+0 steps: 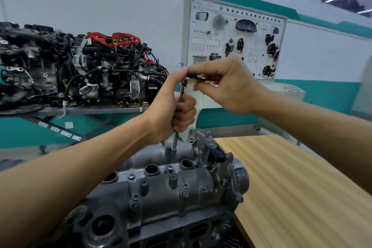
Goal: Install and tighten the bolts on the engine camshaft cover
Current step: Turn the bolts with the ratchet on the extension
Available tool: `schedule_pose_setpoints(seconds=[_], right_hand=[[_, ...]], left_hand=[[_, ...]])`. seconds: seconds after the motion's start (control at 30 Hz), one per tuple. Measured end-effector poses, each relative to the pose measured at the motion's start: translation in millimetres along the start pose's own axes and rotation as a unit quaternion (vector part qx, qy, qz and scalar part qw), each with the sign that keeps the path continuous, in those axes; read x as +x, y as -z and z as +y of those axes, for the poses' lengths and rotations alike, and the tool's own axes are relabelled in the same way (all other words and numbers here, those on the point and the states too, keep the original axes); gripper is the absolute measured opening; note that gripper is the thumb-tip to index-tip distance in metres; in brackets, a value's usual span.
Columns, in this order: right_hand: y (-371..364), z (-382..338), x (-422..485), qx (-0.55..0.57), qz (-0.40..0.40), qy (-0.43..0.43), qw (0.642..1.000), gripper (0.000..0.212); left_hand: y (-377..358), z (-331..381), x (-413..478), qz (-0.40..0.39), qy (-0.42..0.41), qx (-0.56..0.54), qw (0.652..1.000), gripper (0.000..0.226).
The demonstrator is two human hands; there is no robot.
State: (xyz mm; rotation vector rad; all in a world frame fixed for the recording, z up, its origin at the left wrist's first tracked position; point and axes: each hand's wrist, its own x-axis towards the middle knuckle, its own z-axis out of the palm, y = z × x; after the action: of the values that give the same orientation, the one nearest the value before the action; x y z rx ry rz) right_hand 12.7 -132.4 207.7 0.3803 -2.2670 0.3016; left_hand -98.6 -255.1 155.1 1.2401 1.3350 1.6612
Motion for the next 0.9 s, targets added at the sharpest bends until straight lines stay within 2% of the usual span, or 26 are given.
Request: schedule_pose_setpoints(seconds=[0.13,0.3,0.37,0.6,0.9], right_hand=[[-11.5,-0.4,-0.5,-0.017,-0.014,-0.01,1.0,0.034],[-10.6,-5.0,2.5,-0.054,-0.026,-0.021,0.998,0.022],[-7.4,-2.8,-1.6,-0.072,-0.005,-0.027,0.997,0.016],[-6.0,19.2,-24.9,-0.051,0.126,-0.092,0.986,0.029],[-9.3,23.6,-31.2,-0.009,0.147,-0.116,0.982,0.024]], left_hand=[[7.5,-7.2,-3.4,0.061,-0.008,-0.015,0.998,0.058],[11.9,-6.5,-6.5,0.084,-0.01,-0.033,0.996,0.057],[10.5,-6.3,-5.7,0.077,-0.015,-0.04,0.996,0.058],[7.0,-6.3,-0.6,0.079,-0.026,-0.051,0.995,0.056],[5.4,-8.7,1.5,0.081,-0.025,-0.043,0.995,0.056]])
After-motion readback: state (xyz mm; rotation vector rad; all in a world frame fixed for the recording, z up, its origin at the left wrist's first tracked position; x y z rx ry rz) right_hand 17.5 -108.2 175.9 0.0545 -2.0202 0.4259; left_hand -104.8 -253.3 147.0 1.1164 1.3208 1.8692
